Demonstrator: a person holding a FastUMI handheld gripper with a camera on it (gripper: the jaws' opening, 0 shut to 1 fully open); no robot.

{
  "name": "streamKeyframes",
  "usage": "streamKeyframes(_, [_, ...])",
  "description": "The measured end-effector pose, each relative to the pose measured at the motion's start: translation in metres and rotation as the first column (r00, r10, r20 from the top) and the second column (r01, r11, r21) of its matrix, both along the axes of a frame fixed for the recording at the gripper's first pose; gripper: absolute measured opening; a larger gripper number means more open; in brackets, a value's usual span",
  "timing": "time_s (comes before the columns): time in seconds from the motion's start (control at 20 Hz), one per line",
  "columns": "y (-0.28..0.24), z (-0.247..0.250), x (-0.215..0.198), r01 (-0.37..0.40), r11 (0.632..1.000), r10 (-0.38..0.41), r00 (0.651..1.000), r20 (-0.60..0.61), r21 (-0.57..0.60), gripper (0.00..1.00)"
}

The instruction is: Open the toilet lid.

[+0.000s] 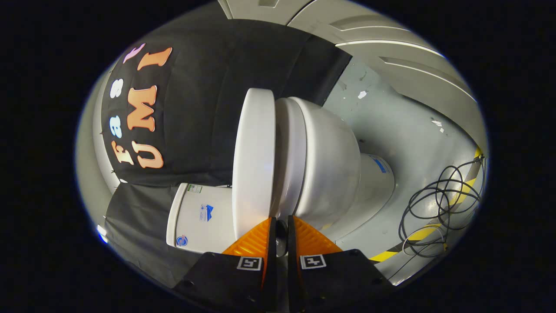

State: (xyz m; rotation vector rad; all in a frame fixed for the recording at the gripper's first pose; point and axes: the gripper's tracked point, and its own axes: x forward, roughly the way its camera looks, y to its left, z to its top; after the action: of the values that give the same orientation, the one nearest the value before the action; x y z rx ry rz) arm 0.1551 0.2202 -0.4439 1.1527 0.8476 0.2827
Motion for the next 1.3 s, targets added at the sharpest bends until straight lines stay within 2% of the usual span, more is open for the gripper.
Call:
streamKeyframes(0.05, [-0.002,0.005,-0.002,-0.008,0.999,0.008,1.000,0.003,0.035,0.19])
streamKeyframes(0.1, [-0.008,0.006,0.000,0.015,0.998,-0.015,1.000,-0.007,0.055,0.09])
streamKeyframes(0.25, [-0.004,0.001,-0.005,-0.013,1.000,0.013,1.000,0.013,0.009,0.08])
streamKeyframes(0.5, [-0.008,0.006,-0.003,0.023,1.000,-0.023,1.000,0.002,0.009,0.08])
streamKeyframes(0.7, [0.001,0.013,0.001,-0.013,0.984,0.021,0.999,0.044,-0.180,0.08])
streamKeyframes(0.9, [-0.006,0.019,0.003,0.050,0.978,-0.053,0.999,-0.012,-0.202,0.08])
streamKeyframes(1.15, [-0.001,0.046,0.014,0.077,0.950,-0.063,0.996,0.055,-0.303,0.08])
streamKeyframes(1.3, [0.002,0.062,0.016,0.087,0.920,-0.061,0.995,0.079,-0.381,0.08])
